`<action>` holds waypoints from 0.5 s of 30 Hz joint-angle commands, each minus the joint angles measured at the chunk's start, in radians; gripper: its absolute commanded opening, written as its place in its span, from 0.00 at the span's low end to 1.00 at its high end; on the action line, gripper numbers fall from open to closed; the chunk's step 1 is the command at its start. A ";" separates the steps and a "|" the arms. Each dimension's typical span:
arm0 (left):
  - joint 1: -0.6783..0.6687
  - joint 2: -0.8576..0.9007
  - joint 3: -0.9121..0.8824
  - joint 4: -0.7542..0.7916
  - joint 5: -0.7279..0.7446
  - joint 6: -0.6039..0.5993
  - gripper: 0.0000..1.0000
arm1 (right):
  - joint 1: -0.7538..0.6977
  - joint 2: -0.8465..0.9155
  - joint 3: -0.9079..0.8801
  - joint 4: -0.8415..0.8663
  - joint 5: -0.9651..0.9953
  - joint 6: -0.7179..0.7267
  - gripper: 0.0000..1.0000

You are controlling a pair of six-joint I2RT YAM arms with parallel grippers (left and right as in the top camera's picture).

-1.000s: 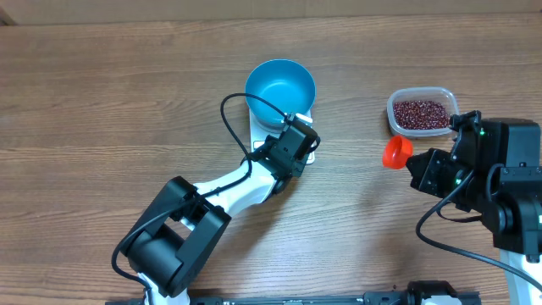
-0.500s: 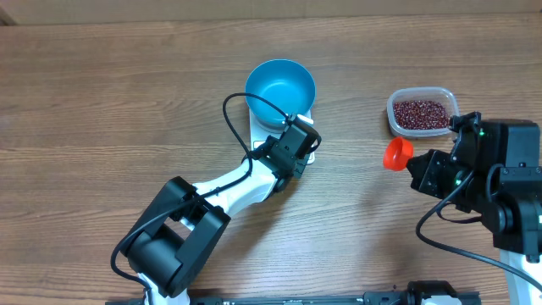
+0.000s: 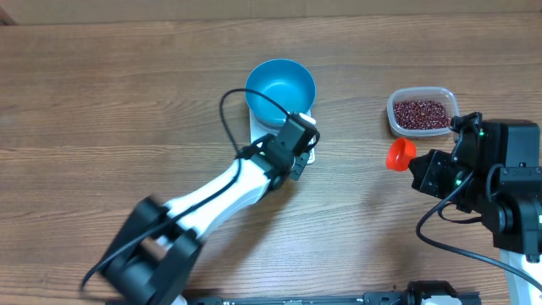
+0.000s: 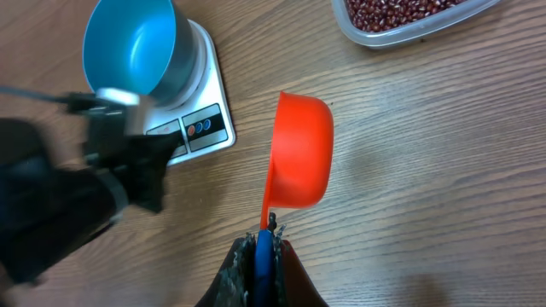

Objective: Scoop item into bowl and weigh 150g on scale

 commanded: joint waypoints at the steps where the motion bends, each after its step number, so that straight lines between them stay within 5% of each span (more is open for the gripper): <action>1: 0.003 -0.184 0.040 -0.061 0.047 0.023 0.04 | -0.004 -0.004 0.031 0.000 0.010 -0.005 0.04; 10: 0.029 -0.303 0.039 -0.257 0.061 0.108 0.04 | -0.004 -0.004 0.031 0.015 0.010 -0.005 0.04; 15: 0.169 -0.298 0.039 -0.264 0.223 0.112 0.04 | -0.004 -0.004 0.031 0.016 0.011 -0.005 0.04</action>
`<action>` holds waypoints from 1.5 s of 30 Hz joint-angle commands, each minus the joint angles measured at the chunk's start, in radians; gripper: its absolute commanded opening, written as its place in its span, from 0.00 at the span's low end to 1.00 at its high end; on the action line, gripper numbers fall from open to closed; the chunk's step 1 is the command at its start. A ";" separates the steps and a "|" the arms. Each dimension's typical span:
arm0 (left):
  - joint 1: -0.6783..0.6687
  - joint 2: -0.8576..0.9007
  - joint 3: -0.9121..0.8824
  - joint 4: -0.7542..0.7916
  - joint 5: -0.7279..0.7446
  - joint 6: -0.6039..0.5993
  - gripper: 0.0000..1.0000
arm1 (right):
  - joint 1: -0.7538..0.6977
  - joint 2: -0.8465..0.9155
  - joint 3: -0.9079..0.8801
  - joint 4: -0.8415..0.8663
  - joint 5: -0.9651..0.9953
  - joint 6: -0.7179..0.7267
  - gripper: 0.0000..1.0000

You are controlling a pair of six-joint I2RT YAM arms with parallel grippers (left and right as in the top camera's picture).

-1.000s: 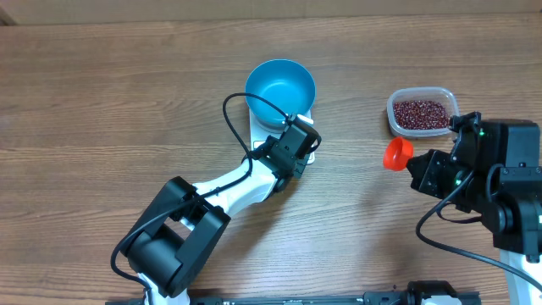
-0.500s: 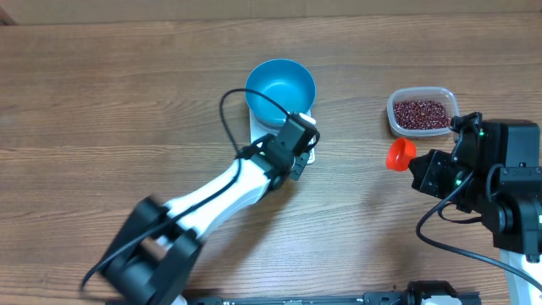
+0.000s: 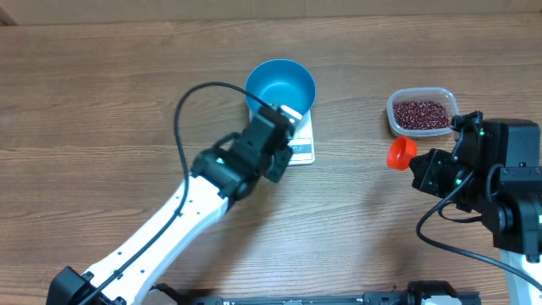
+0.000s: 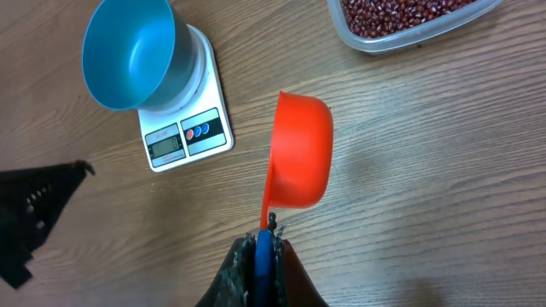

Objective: Scoop item into bowl and weigh 150g on scale

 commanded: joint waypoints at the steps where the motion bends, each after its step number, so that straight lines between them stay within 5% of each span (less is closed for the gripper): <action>1: 0.121 0.006 0.005 0.004 0.158 0.026 0.04 | -0.004 -0.004 0.031 0.006 0.006 -0.005 0.04; 8: 0.190 0.005 0.005 -0.033 0.287 0.198 0.04 | -0.004 -0.004 0.031 0.013 0.006 -0.004 0.04; 26: 0.189 0.006 0.005 -0.091 0.283 0.204 0.05 | -0.004 -0.004 0.031 0.048 0.003 -0.004 0.04; 40: 0.190 0.006 0.005 -0.106 0.283 0.204 0.51 | -0.004 -0.004 0.031 0.045 0.003 -0.005 0.04; 43: 0.190 0.006 0.005 -0.107 0.283 0.204 0.88 | -0.004 -0.004 0.031 0.046 0.003 -0.005 0.04; 45: 0.190 0.006 0.005 -0.107 0.283 0.204 0.96 | -0.004 -0.004 0.031 0.045 0.003 -0.005 0.04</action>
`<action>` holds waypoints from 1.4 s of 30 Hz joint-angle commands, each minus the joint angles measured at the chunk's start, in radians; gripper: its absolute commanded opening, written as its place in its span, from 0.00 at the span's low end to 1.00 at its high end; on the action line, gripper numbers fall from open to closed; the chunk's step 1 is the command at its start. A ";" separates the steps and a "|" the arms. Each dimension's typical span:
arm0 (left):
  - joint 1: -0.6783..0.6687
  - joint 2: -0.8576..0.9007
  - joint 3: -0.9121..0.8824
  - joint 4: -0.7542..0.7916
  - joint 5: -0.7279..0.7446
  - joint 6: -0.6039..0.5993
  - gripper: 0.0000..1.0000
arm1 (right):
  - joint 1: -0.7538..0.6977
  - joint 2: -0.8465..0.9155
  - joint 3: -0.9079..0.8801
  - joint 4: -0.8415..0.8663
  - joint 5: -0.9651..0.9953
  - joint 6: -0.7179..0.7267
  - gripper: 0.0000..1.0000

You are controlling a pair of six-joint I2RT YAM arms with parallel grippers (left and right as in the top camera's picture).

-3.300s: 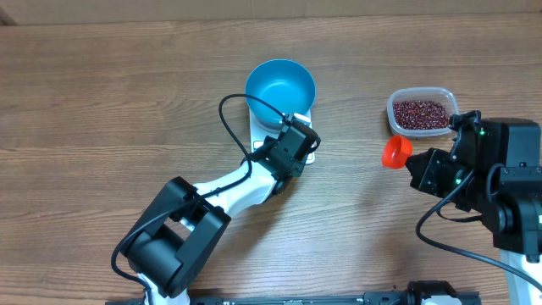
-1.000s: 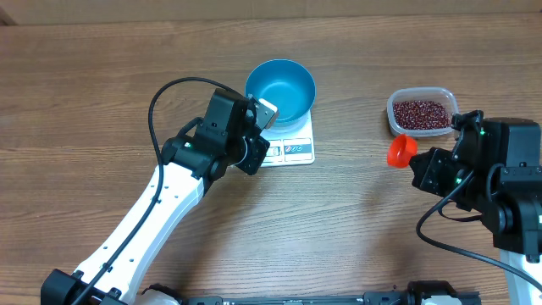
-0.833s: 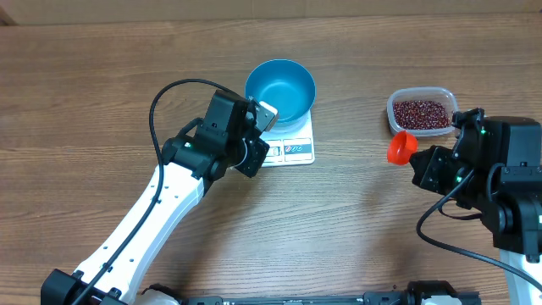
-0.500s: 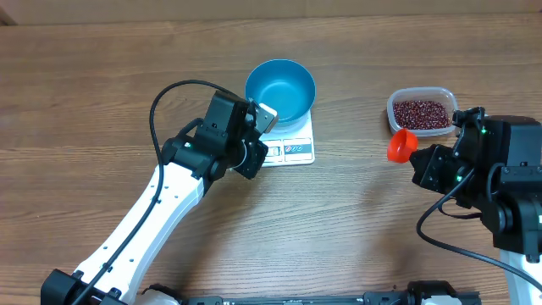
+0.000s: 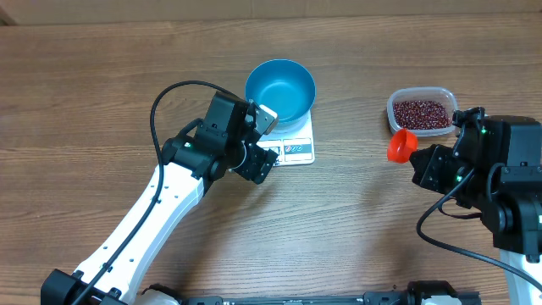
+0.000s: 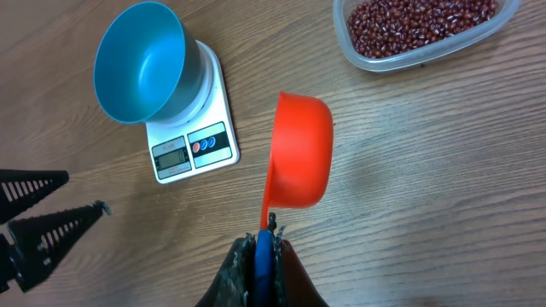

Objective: Scoop item into bowl and weigh 150g on scale

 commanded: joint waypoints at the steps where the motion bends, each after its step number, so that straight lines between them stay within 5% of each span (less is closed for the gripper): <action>1: -0.002 0.005 0.005 0.001 0.014 0.008 1.00 | -0.004 -0.004 0.031 0.002 0.004 -0.005 0.04; 29: -0.003 0.005 0.005 -0.023 0.014 0.010 0.99 | -0.004 -0.004 0.031 -0.011 0.030 -0.005 0.04; 42: -0.002 0.005 0.005 -0.025 -0.016 0.113 1.00 | -0.004 -0.004 0.031 -0.011 0.029 -0.005 0.04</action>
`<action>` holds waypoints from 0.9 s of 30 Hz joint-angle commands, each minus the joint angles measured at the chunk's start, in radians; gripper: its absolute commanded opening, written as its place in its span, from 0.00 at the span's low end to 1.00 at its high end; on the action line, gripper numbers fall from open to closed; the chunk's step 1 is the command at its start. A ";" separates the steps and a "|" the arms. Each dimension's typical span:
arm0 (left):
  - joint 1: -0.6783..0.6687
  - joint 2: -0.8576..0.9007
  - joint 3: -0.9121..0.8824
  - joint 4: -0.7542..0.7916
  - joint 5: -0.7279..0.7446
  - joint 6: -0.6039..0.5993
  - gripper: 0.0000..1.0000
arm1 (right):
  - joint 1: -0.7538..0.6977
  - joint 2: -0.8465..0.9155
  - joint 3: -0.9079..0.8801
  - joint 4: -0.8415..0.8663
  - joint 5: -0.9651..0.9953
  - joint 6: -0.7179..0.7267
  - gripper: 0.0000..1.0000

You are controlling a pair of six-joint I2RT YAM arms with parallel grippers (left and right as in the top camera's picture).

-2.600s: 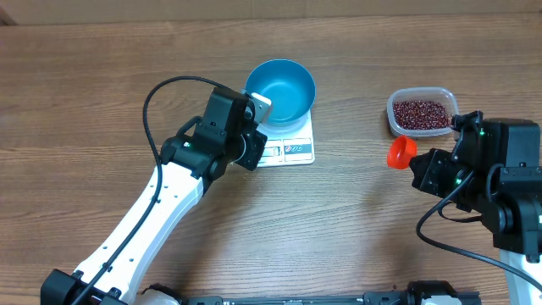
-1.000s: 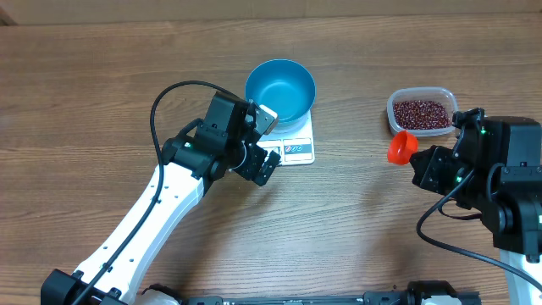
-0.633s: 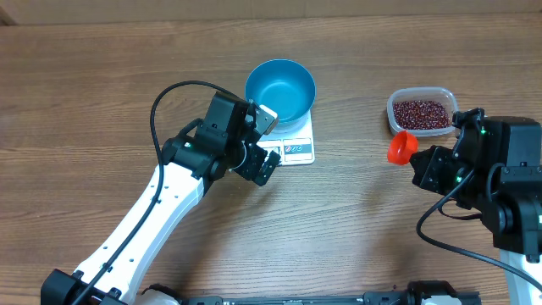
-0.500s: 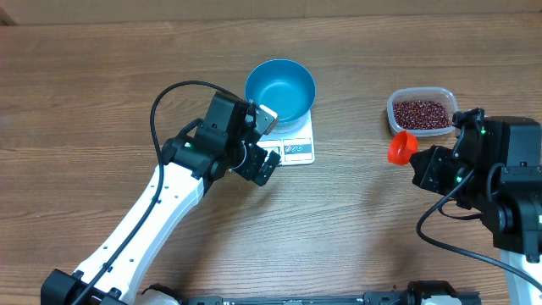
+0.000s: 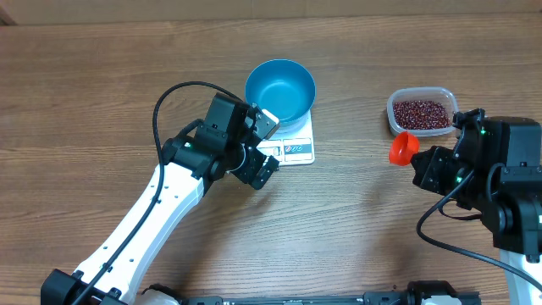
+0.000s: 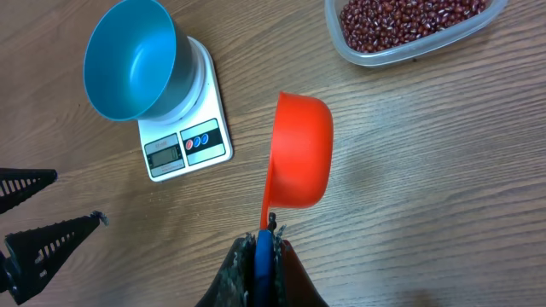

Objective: Scoop item into bowl and weigh 150g on scale

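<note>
The blue bowl stands on the white scale, with no beans showing in it. A clear tub of red beans sits at the right. My right gripper is shut on the blue handle of the orange scoop, held above the wood between the scale and the tub. No beans show in the scoop. My left gripper stands open just left of the scale's display end, holding nothing; its black fingers show spread apart in the right wrist view.
The wooden table runs wide to the left and far side. The left arm's black cable loops beside the bowl. The right arm's body fills the right edge.
The right gripper with the scoop has shifted slightly toward the near side. The left gripper has edged a little nearer too, still open beside the scale.
The left gripper was first over the scale's display beside the bowl. It then stood back to the left of the scale, and later open at the scale's near left corner, where it remains. The right gripper has held the scoop between scale and tub throughout.
</note>
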 commanded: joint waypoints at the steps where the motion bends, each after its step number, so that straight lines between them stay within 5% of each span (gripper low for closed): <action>1: -0.002 0.005 0.005 0.013 -0.014 0.056 1.00 | -0.004 -0.004 0.031 0.005 0.014 -0.005 0.04; 12: 0.048 -0.003 0.080 0.015 0.163 0.181 1.00 | -0.004 -0.004 0.031 0.002 0.014 -0.005 0.04; 27: 0.075 -0.002 0.093 0.005 0.083 0.106 1.00 | -0.004 -0.004 0.031 0.001 0.014 -0.005 0.04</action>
